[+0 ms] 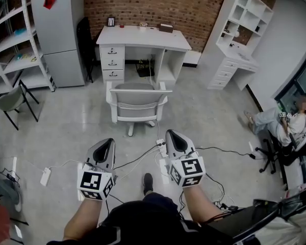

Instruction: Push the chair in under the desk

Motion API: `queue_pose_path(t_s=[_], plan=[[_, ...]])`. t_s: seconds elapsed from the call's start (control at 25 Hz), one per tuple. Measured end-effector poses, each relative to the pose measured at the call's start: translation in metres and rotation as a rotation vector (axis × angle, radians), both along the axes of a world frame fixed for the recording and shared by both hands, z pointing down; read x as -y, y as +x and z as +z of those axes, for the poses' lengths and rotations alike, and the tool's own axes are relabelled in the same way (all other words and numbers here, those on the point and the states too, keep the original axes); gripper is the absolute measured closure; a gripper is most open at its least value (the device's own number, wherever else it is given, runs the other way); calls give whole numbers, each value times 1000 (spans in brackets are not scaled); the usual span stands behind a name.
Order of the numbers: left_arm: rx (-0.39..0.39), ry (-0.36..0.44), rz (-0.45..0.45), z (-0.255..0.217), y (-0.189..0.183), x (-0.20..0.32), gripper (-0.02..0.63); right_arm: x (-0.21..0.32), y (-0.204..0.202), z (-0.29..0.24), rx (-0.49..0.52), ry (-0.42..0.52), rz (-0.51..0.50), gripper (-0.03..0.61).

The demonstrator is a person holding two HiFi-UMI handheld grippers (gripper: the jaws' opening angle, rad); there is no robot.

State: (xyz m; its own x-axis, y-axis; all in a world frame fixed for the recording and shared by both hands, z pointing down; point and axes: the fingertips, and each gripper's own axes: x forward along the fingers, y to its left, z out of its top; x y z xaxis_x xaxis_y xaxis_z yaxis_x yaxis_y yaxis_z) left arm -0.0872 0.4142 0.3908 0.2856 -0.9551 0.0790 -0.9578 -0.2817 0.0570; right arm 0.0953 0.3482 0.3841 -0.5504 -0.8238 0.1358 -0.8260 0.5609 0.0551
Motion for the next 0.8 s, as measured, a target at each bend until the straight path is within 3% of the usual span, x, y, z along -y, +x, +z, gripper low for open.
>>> queue_pose_path(t_s=[0.36, 0.8], plan=[[5, -16, 3, -4, 17, 76, 607, 81, 15, 3, 2, -14, -11, 571], [45, -51, -58, 6, 24, 156, 607, 165, 22, 5, 0, -11, -72, 571]])
